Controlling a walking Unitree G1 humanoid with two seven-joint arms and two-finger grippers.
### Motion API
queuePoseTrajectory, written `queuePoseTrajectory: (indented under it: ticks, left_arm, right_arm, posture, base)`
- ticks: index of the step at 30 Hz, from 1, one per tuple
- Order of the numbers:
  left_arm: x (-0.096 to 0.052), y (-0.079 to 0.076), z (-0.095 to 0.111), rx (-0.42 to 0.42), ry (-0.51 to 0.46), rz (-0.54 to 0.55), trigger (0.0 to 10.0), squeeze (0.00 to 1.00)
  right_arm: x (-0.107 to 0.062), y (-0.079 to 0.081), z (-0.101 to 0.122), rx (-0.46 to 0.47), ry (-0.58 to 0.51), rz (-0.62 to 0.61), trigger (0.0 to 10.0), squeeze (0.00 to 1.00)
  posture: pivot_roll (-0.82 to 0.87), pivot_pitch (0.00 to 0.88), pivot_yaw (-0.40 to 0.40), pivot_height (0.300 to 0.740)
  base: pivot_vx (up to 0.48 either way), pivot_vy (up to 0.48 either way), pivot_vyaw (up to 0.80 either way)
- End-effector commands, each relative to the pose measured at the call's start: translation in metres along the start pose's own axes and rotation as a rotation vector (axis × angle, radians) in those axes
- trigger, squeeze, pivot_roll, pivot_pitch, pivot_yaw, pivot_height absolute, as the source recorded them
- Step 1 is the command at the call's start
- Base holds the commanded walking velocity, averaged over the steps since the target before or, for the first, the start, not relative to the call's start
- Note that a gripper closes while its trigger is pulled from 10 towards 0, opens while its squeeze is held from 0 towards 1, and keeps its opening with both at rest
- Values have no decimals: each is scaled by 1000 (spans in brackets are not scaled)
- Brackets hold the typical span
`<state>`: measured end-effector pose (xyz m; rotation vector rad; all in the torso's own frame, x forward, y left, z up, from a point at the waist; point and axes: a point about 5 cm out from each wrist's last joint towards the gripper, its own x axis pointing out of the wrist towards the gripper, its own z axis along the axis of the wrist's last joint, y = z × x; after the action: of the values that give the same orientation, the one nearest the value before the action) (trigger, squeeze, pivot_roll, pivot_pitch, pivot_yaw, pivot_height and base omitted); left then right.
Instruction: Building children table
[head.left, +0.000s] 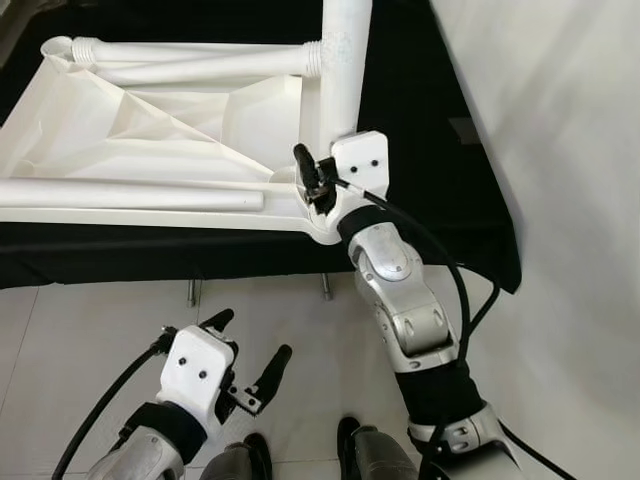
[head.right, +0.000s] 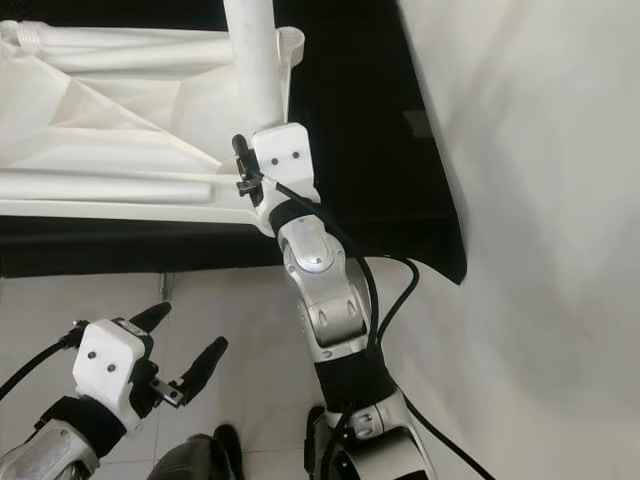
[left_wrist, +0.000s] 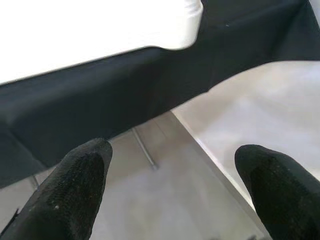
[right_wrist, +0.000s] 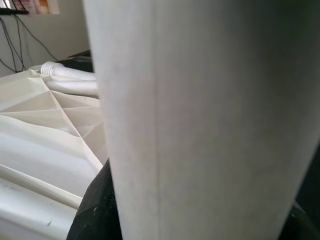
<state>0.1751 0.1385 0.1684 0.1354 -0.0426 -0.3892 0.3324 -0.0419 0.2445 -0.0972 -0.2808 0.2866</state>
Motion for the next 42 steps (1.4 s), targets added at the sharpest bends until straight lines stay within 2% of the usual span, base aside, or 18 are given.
queuePoseTrajectory:
  ticks: [1,12,13,14,15,19,20,23,24,25,28,31,33,35,40,42]
  left_arm:
    - [0,3,-7,2,25,36,10000,0]
    - [1,4,-10,5,26,33,10000,0]
    - [1,4,-11,5,26,32,10000,0]
    - [1,4,-11,5,26,32,10000,0]
    - [1,4,-11,5,26,30,10000,0]
    - [2,3,-11,6,25,26,10000,0]
    - [2,3,-11,8,24,26,10000,0]
    - [2,2,-11,10,24,25,10000,0]
    - [2,2,-11,12,23,25,10000,0]
    - [2,2,-11,13,22,25,10000,0]
    - [2,2,-11,14,21,26,10000,0]
    - [2,1,-11,15,19,26,10000,0]
    - [3,1,-11,15,19,26,10000,0]
    - [3,1,-12,16,17,28,10000,0]
    - [3,1,-12,16,15,29,10000,0]
    - [2,1,-12,16,14,31,10000,0]
  right_arm:
    - [-8,17,-56,90,306,-20,10000,0]
    - [-3,18,-58,133,313,11,10000,0]
    - [-2,17,-57,135,309,8,10000,757]
    - [-2,17,-57,135,309,8,10000,757]
    - [-2,16,-57,146,304,12,10000,1000]
    - [1,15,-54,167,291,31,10000,1000]
    - [4,16,-51,179,277,66,10000,729]
    - [6,16,-50,188,266,91,10000,729]
    - [10,16,-44,186,239,166,10000,0]
    - [13,15,-41,177,221,212,10000,0]
    - [15,14,-38,170,210,243,10000,0]
    - [27,5,-25,146,153,346,10000,0]
    - [29,3,-23,143,147,361,10000,0]
    - [40,-7,-9,106,102,422,10000,0]
    - [48,-15,3,70,66,471,10000,0]
    - [55,-18,16,11,34,561,10000,0]
  posture:
    - [-73,267,-41,740]
    - [-76,255,-35,740]
    - [-75,255,-35,740]
    - [-75,255,-35,740]
    - [-77,257,-33,740]
    - [-76,261,-34,740]
    - [-75,266,-33,740]
    - [-75,266,-33,740]
    - [-75,268,-40,740]
    - [-76,269,-41,740]
    - [-79,270,-43,740]
    - [-80,271,-48,740]
    - [-80,271,-48,740]
    - [-81,270,-50,740]
    - [-81,270,-53,740]
    - [-81,271,-56,740]
  base:
    - [0,0,0]
    - [0,0,0]
    - [0,0,0]
    - [0,0,0]
    - [0,0,0]
    - [0,0,0]
    - [0,0,0]
    - [0,0,0]
    - [0,0,0]
    - [0,0,0]
    - [0,0,0]
    - [0,0,0]
    - [0,0,0]
    - [0,0,0]
    - [0,0,0]
    - [0,0,0]
